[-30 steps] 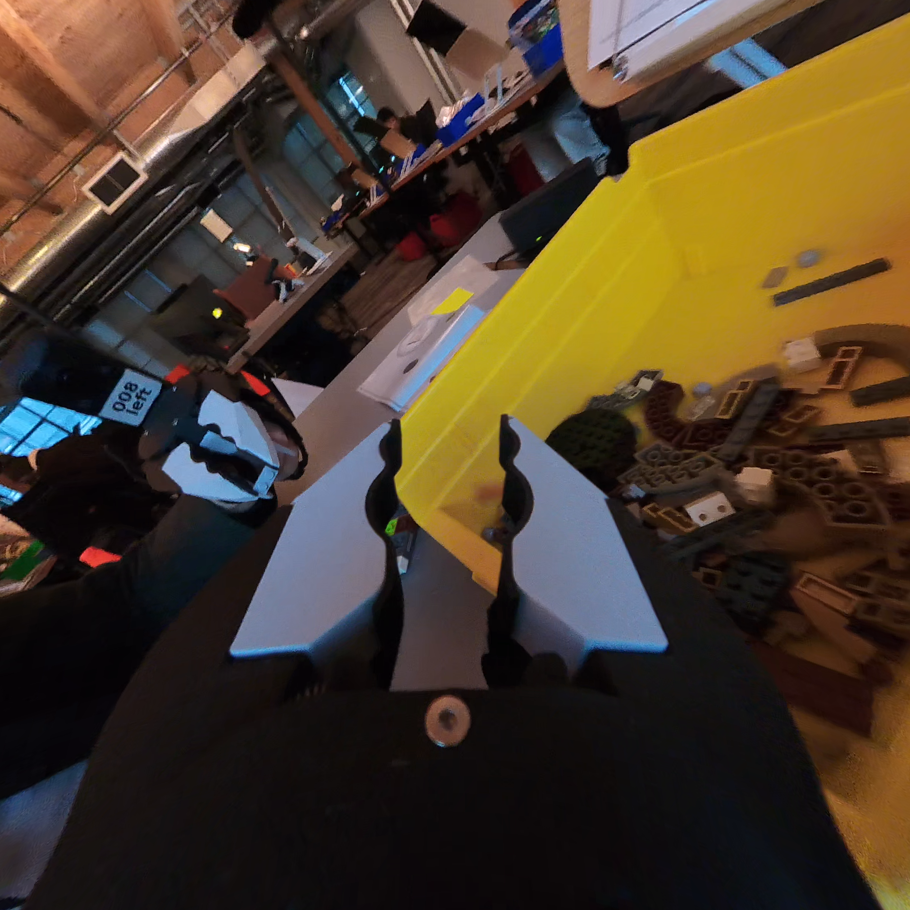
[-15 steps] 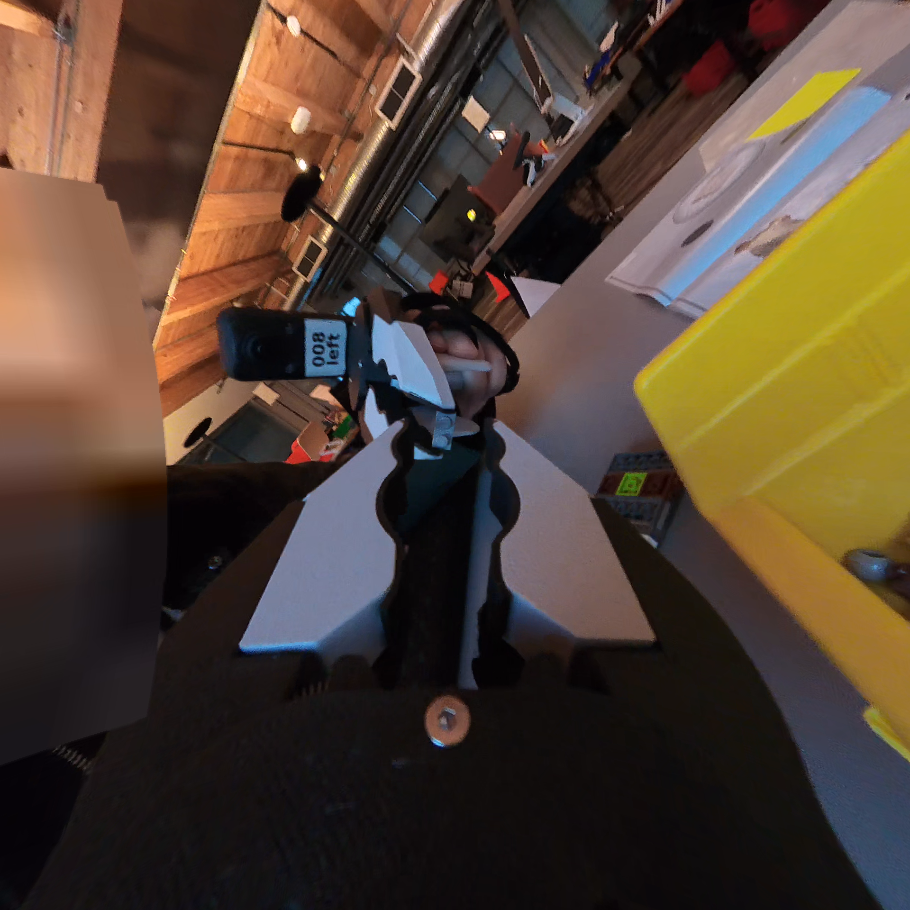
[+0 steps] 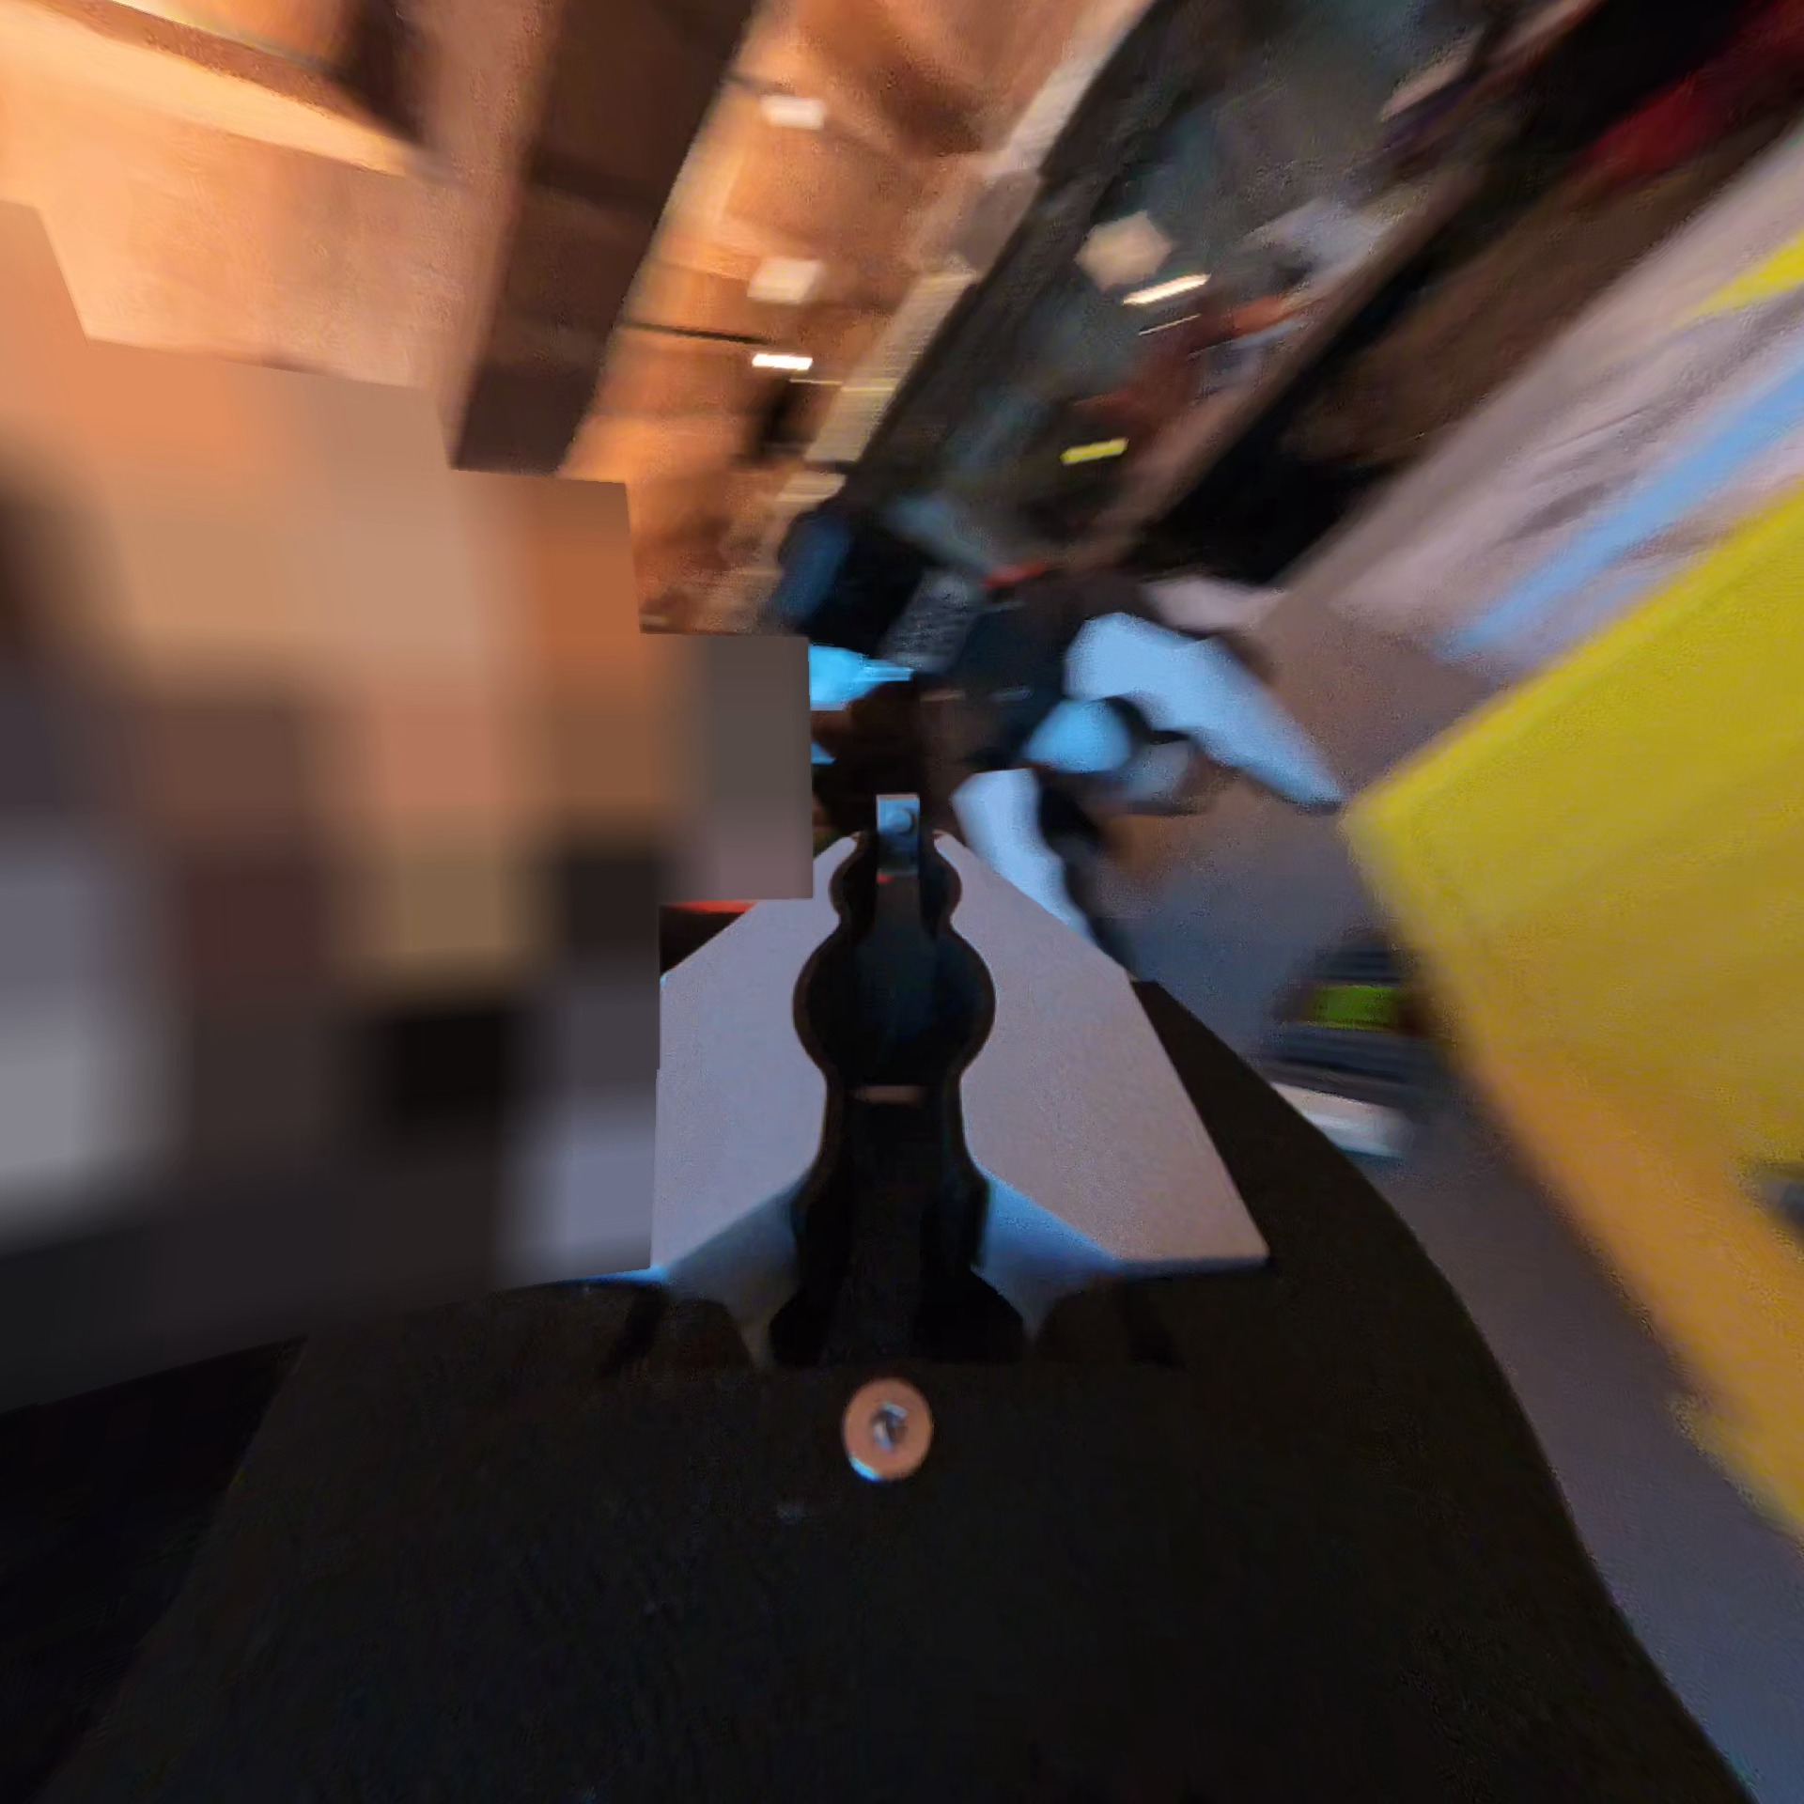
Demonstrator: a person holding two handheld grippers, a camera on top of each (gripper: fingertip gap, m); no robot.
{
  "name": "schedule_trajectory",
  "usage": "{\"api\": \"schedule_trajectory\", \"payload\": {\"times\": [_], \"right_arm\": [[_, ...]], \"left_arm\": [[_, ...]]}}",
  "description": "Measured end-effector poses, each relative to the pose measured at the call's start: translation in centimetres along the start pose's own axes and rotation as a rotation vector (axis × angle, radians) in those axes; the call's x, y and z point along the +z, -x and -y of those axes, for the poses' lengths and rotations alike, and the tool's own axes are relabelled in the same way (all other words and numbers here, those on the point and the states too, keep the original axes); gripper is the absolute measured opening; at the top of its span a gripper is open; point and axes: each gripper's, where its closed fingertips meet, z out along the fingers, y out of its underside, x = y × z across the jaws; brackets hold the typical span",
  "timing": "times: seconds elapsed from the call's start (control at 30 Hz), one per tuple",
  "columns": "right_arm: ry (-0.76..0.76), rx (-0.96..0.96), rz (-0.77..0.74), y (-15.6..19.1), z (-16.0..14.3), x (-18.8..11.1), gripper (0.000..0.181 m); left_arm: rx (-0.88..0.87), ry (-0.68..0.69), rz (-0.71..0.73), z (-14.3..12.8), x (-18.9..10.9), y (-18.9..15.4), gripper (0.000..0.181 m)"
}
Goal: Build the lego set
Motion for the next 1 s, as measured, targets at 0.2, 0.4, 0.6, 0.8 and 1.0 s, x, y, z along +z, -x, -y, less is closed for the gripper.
{"api": "schedule_trajectory", "payload": {"times": [0.2, 0.4, 0.6, 0.8, 1.0], "right_arm": [[-0.044, -0.622, -1.059, -8.9, 6.4, -11.7, 0.029], [-0.112, -0.478, -0.888, -7.6, 6.1, -11.5, 0.035], [0.116, -0.466, -0.585, -5.1, 1.6, -5.5, 0.025], [0.56, -0.484, -0.516, -7.4, -7.8, -0.9, 0.039], [0.689, -0.614, -0.72, -11.4, -9.4, -0.1, 0.073]], "left_arm": [[-0.155, 0.093, -0.049, -3.4, 0.3, 1.3, 0.074], [-0.074, 0.181, -0.018, -5.5, 0.1, 1.5, 0.091], [-0.008, 0.248, -0.001, -6.7, 1.1, 1.2, 0.097], [-0.011, 0.223, -0.021, -6.5, 1.8, 0.8, 0.079], [-0.014, 0.213, -0.055, -6.3, 2.1, 0.2, 0.065]]}}
